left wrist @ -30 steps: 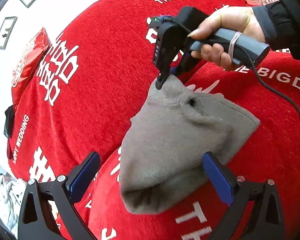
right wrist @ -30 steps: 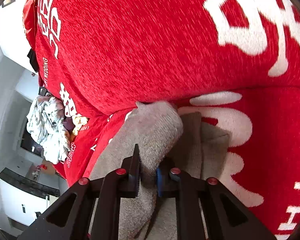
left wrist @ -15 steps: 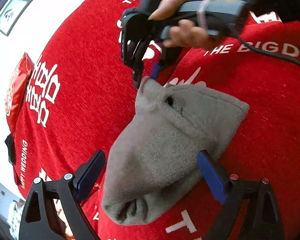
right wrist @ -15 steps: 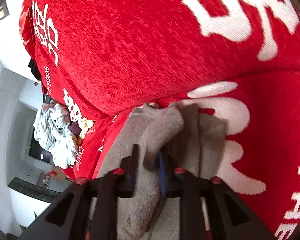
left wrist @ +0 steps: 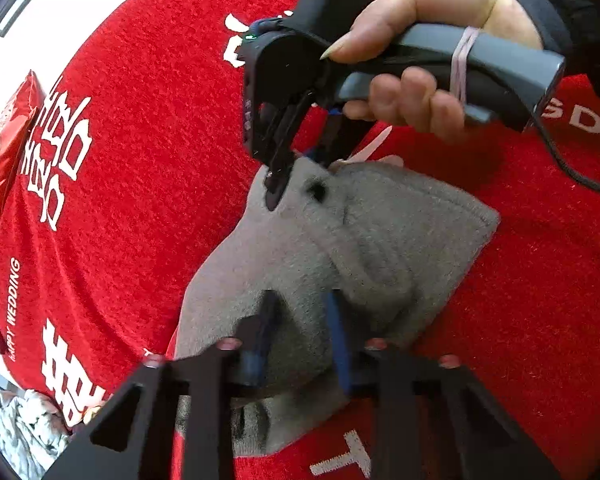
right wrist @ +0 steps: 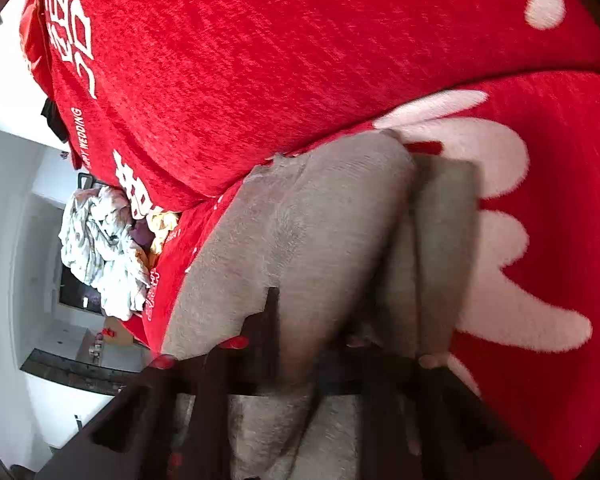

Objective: Fold small clothes

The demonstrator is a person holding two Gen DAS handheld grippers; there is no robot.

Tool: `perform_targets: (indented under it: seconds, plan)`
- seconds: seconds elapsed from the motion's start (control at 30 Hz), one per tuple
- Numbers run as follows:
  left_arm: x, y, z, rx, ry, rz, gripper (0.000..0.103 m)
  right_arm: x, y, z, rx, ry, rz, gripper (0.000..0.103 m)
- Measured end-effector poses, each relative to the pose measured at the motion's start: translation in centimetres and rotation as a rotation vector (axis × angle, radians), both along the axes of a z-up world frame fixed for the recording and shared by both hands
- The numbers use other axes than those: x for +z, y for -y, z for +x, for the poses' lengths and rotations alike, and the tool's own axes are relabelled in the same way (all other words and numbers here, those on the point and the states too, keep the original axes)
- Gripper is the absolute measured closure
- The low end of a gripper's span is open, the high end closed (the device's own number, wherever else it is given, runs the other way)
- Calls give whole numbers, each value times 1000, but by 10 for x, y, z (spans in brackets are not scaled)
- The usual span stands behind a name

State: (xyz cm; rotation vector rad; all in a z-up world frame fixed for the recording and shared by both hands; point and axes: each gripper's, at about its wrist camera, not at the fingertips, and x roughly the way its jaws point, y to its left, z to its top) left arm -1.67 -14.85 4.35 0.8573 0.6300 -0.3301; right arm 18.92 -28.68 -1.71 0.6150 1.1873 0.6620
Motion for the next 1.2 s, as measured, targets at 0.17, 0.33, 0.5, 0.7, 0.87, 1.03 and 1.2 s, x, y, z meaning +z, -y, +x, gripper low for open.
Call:
perform_targets:
  seconds: [0.17, 0.33, 0.5, 0.7, 0.87, 1.03, 1.2]
  plan:
    - [24, -1, 4, 4, -25, -93, 98, 38, -7, -9, 35, 138, -24, 90]
    - [44, 5, 7, 0, -31, -152, 98, 77, -4, -8, 28, 217, -6, 90]
    - [45, 8, 9, -1, -63, -179, 97, 68, 7, 1, -4, 171, -49, 90]
    - [35, -5, 14, 55, -152, -181, 97, 15, 18, 11, -69, 43, -129, 89]
    - [49, -42, 26, 134, -271, -314, 97, 19, 28, 2, -126, 20, -104, 70]
    - [56, -79, 34, 213, -354, -448, 97, 53, 37, -49, -155, 128, -150, 44]
    - [41, -107, 17, 263, -439, -555, 97, 64, 31, -116, -135, 174, -133, 43]
